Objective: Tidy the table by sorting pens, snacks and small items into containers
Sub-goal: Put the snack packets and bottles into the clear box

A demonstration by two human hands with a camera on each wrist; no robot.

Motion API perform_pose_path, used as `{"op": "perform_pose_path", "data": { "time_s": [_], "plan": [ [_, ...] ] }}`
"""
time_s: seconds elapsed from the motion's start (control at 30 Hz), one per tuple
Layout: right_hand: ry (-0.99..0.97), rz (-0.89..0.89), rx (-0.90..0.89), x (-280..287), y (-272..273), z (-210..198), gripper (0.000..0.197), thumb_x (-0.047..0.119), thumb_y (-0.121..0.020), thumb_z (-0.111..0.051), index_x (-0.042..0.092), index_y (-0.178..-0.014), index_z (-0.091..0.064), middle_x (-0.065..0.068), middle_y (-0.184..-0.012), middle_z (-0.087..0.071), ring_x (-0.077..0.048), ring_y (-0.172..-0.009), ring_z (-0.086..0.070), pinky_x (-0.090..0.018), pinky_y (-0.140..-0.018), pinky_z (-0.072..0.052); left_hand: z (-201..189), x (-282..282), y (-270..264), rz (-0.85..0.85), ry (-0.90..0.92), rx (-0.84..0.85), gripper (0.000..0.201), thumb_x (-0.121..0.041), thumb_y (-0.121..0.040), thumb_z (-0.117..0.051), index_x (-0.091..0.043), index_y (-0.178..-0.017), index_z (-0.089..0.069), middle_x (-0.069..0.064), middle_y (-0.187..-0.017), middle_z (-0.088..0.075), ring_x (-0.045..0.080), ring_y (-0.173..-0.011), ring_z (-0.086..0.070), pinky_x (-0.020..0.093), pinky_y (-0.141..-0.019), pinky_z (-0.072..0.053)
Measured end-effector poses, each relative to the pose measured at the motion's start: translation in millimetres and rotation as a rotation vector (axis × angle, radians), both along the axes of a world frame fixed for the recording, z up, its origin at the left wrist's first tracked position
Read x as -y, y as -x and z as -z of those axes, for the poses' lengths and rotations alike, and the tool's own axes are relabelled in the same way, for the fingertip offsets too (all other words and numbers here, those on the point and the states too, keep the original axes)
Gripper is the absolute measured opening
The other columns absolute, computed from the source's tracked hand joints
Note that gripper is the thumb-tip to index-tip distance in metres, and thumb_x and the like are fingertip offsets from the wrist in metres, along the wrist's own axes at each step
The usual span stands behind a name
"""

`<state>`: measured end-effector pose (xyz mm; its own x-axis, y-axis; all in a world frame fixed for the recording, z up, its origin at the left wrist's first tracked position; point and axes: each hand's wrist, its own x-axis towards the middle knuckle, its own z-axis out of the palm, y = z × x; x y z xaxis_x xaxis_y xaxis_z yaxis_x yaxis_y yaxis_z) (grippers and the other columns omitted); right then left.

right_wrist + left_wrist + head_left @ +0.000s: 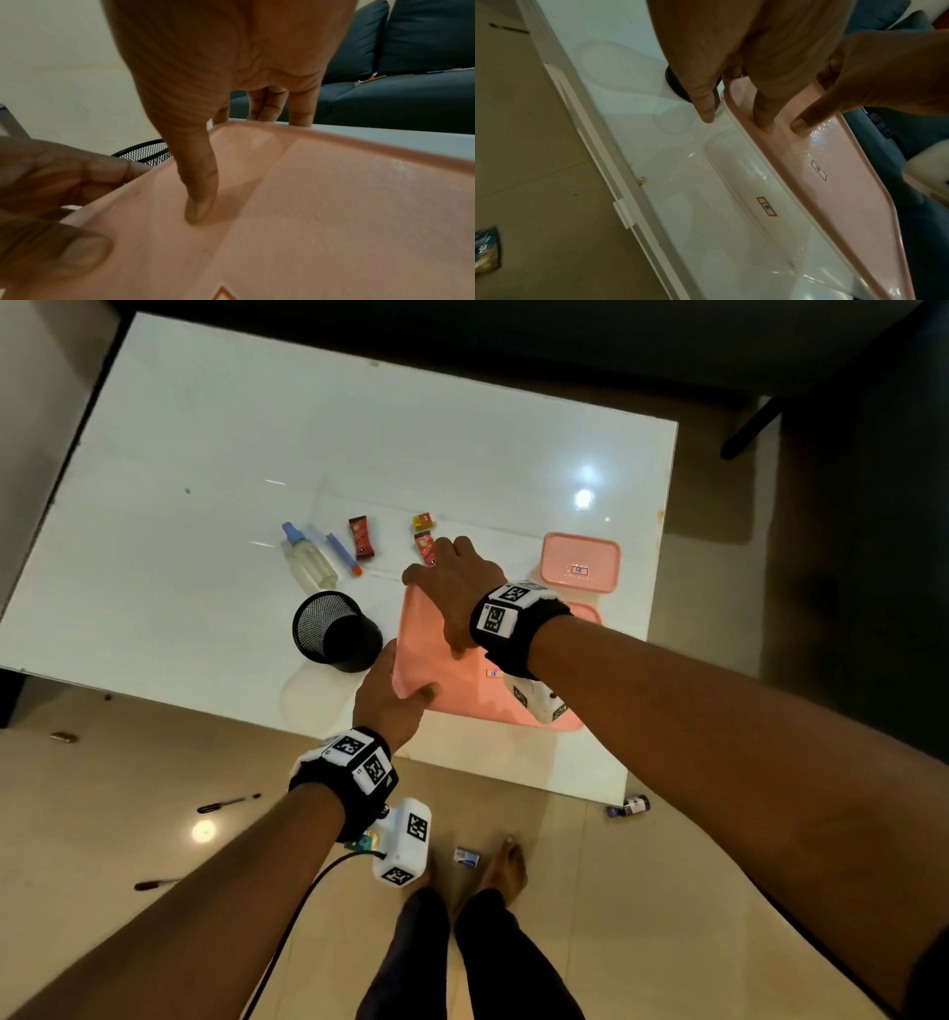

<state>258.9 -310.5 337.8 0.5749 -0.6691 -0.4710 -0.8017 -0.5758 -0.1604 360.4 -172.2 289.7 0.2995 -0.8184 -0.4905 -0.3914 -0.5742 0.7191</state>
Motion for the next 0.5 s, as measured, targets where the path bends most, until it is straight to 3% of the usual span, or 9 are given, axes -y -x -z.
{"op": "perform_pose_path", "data": {
  "time_s": [0.1,0.2,0.33,0.5],
  "plan": [
    [0.022,-0.025,0.011,6,-1,-5,0.098,0.022,-0.053,-0.091,0.031,-0.135,-0.037,-0.011,-0.135,-0.036,-0.031,-0.12,-0.036,-0.037,-0.06,-0.04,-2,8,-1,-0.024,-0.045,-0.021,0.06,-0.02,-0.075,-0.075,-0.02,-0.13,-0.051,0.006,-0.123,-0.062,0.03,-0.113,-0.057,0.048,-0.097,-0.046],
    [0.013,-0.058,0.005,10,1,-7,0.103,0.029,-0.049,-0.093,0.033,-0.135,-0.036,-0.01,-0.135,-0.036,-0.03,-0.119,-0.038,-0.038,-0.062,-0.04,-4,9,-2,0.008,-0.044,-0.045,0.067,-0.027,-0.071,-0.072,-0.019,-0.133,-0.048,0.005,-0.126,-0.061,0.028,-0.115,-0.057,0.046,-0.096,-0.047],
    [-0.036,-0.077,0.005,12,3,-10,0.103,0.029,-0.054,-0.093,0.034,-0.139,-0.034,-0.009,-0.139,-0.033,-0.03,-0.116,-0.045,-0.037,-0.065,-0.043,-8,8,-4,0.001,-0.086,-0.113,0.071,-0.022,-0.072,-0.072,-0.019,-0.137,-0.044,0.003,-0.13,-0.058,0.024,-0.117,-0.055,0.042,-0.099,-0.045],
    [-0.174,0.028,0.111,25,17,-26,0.086,0.023,-0.066,-0.086,0.036,-0.138,-0.041,-0.003,-0.138,-0.034,-0.029,-0.105,-0.055,-0.035,-0.07,-0.044,-20,9,-14,0.04,-0.174,-0.19,0.064,0.001,-0.08,-0.066,-0.02,-0.137,-0.046,-0.001,-0.12,-0.058,0.019,-0.109,-0.056,0.019,-0.076,-0.044]
  ]
}}
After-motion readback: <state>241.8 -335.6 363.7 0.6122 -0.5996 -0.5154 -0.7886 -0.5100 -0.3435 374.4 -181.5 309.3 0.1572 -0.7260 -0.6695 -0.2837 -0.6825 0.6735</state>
